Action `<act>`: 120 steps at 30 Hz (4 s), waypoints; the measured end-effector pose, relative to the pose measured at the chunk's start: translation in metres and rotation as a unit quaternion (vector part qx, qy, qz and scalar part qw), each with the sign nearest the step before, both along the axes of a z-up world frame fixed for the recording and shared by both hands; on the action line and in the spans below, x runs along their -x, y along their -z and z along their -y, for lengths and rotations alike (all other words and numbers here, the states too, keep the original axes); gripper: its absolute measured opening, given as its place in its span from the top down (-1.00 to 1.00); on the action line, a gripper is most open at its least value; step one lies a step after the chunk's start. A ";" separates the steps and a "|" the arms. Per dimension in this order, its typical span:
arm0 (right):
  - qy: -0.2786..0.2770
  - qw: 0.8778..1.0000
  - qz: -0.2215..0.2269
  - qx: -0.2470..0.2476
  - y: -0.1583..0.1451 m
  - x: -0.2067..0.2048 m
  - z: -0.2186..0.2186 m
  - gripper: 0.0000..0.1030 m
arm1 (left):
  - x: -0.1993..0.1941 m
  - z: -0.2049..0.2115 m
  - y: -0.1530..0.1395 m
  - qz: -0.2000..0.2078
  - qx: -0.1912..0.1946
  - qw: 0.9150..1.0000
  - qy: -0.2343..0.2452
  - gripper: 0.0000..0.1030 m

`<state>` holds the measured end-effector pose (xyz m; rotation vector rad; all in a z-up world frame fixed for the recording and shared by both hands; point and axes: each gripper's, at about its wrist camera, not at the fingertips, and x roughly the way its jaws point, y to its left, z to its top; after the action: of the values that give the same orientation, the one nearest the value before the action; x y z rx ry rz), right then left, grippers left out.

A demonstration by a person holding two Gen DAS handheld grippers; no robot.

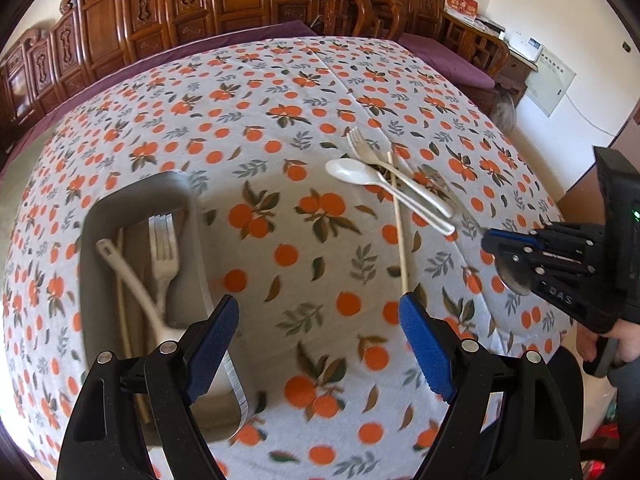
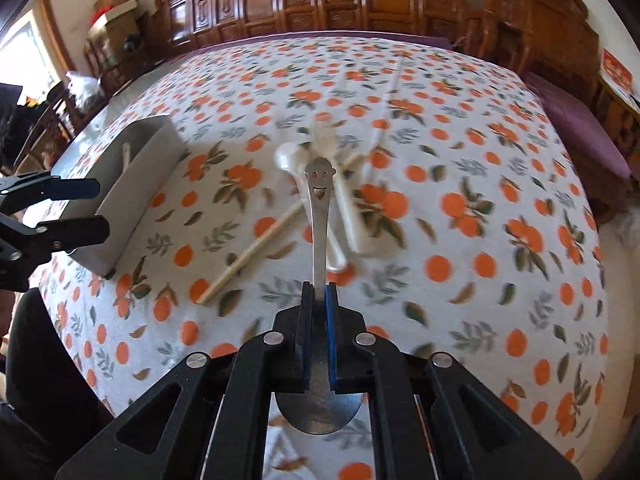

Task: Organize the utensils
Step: 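Grasp a white plastic spoon with the left tool while the right tool holds the metal spoon, then carry the white spoon into the tray and open the left tool, then move the right tool holding the smiley metal spoon over the tray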

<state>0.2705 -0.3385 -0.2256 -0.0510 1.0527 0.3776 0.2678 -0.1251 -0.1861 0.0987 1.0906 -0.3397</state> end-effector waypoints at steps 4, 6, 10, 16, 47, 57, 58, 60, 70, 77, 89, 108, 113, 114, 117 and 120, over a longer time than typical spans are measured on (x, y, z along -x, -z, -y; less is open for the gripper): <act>0.013 1.000 -0.001 0.006 0.005 0.004 0.019 0.87 | -0.016 0.019 0.008 -0.007 0.006 1.000 -0.004 -0.53; 0.019 1.000 -0.002 0.007 0.009 0.005 0.026 0.87 | -0.025 0.030 0.012 -0.009 0.014 1.000 -0.002 -0.53; 0.033 0.999 -0.005 0.003 0.016 0.007 0.042 0.87 | -0.043 0.048 0.025 -0.018 0.012 1.000 -0.005 -0.53; 0.051 0.999 -0.003 -0.010 0.016 0.006 0.058 0.87 | -0.067 0.069 0.042 -0.029 0.004 1.000 -0.009 -0.52; 0.060 0.998 -0.003 -0.026 0.015 0.008 0.059 0.86 | -0.110 0.089 0.057 -0.091 0.079 0.992 -0.033 0.95; 0.051 0.998 0.006 -0.028 -0.002 0.015 0.038 0.86 | -0.082 0.066 0.024 -0.058 0.063 0.996 -0.011 0.95; 0.049 0.998 0.008 -0.029 -0.004 0.016 0.034 0.86 | -0.080 0.064 0.022 -0.055 0.061 0.997 -0.009 0.95; 0.044 0.999 0.012 -0.029 -0.009 0.017 0.025 0.86 | -0.072 0.056 0.014 -0.044 0.053 0.998 -0.006 0.95; 0.020 0.999 0.024 -0.029 -0.028 0.025 -0.017 0.86 | -0.043 0.007 -0.016 -0.013 0.044 0.999 -0.013 0.95; 0.006 0.999 0.027 -0.031 -0.034 0.029 -0.043 0.86 | -0.030 -0.027 -0.020 -0.008 0.040 0.999 -0.029 0.95; -0.012 0.999 0.025 -0.039 -0.040 0.033 -0.078 0.86 | -0.024 -0.089 -0.010 -0.012 0.031 0.997 -0.072 0.95; -0.038 0.998 0.018 -0.041 -0.040 0.038 -0.105 0.86 | -0.038 -0.131 0.030 -0.044 -0.014 0.994 -0.103 0.80; -0.043 0.998 0.019 -0.040 -0.042 0.038 -0.110 0.86 | -0.030 -0.134 0.024 -0.032 -0.018 0.994 -0.105 0.43; -0.043 0.998 0.019 -0.040 -0.043 0.038 -0.111 0.86 | -0.028 -0.135 0.022 -0.029 -0.018 0.994 -0.105 0.39; -0.048 0.998 0.022 -0.040 -0.045 0.039 -0.116 0.86 | -0.021 -0.140 0.015 -0.020 -0.018 0.994 -0.108 0.30; -0.053 0.998 0.023 -0.040 -0.048 0.040 -0.122 0.86 | -0.011 -0.144 0.007 -0.005 -0.027 0.994 -0.107 0.22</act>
<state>0.2310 -0.2160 -0.1779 -0.0450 0.9902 0.5119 0.2788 0.0188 -0.1934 0.0272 1.1096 -0.1174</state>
